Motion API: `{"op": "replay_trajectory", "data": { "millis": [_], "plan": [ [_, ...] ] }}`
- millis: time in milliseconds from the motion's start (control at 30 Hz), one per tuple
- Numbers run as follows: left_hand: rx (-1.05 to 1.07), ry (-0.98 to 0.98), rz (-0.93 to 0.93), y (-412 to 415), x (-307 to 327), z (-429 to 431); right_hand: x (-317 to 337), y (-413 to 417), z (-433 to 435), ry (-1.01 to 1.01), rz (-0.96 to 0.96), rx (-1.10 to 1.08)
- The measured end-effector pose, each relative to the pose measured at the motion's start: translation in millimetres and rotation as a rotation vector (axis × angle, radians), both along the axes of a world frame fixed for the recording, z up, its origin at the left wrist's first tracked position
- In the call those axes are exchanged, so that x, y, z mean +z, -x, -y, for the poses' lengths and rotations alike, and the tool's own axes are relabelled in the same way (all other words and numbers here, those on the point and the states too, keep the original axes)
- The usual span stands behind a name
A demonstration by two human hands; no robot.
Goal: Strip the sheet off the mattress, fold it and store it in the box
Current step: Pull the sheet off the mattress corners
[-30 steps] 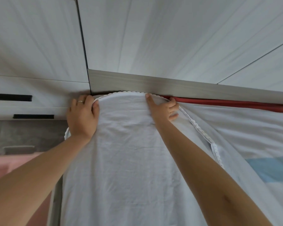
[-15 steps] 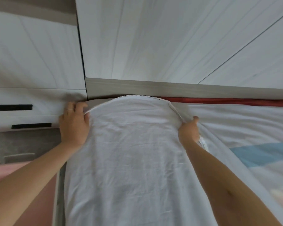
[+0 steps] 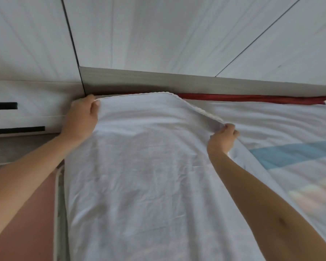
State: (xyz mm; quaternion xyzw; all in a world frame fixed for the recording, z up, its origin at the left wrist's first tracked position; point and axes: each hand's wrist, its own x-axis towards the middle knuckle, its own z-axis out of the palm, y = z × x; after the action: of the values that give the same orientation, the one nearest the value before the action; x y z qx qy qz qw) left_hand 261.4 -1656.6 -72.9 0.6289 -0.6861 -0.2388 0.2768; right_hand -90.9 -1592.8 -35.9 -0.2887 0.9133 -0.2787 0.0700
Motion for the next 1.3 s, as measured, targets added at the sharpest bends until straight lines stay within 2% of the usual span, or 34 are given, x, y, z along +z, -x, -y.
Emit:
{"op": "replay_trajectory", "data": {
  "millis": [67,133,233,333,433,533,567,667,767,833,900,1000,1100,1200,1300],
  "plan": [
    [0.017,-0.092,-0.202,-13,18,-18,21,3,19,0.280,0.105,-0.109],
    [0.092,-0.197,-0.260,-25,30,-38,42,9,40,0.368,0.169,-0.199],
    [0.151,-0.269,-0.163,-33,28,-45,51,4,66,0.255,0.145,-0.126],
    [0.225,-0.280,-0.119,-36,9,-22,27,-1,81,0.097,0.185,-0.009],
    [0.292,-0.251,-0.031,-44,-18,-10,4,-1,92,-0.109,0.197,0.122],
    [0.242,-0.172,0.066,-43,-33,-12,-28,-3,92,-0.388,0.117,0.259],
    [0.233,-0.135,0.088,-41,-32,-11,-35,-4,90,-0.416,0.087,0.270],
    [0.192,-0.108,0.079,-38,-26,-6,-46,-16,85,-0.306,0.013,0.294],
    [0.080,-0.071,0.087,-35,-12,1,-43,-17,82,-0.206,0.044,0.478],
    [-0.009,-0.029,0.118,-28,-4,5,-41,-14,77,-0.207,0.035,0.592],
    [-0.026,-0.044,0.079,-19,-2,12,-37,-8,75,-0.255,-0.088,0.667],
    [0.039,-0.107,-0.059,-8,-7,23,-24,8,86,-0.259,-0.285,0.613],
    [0.079,-0.101,0.027,1,-20,34,-12,22,106,-0.385,-0.355,0.582],
    [0.127,-0.016,0.158,5,-32,37,-17,20,116,-0.595,-0.319,0.589],
    [0.163,0.045,0.227,9,-39,36,-32,13,112,-0.720,-0.156,0.489]
  ]
}}
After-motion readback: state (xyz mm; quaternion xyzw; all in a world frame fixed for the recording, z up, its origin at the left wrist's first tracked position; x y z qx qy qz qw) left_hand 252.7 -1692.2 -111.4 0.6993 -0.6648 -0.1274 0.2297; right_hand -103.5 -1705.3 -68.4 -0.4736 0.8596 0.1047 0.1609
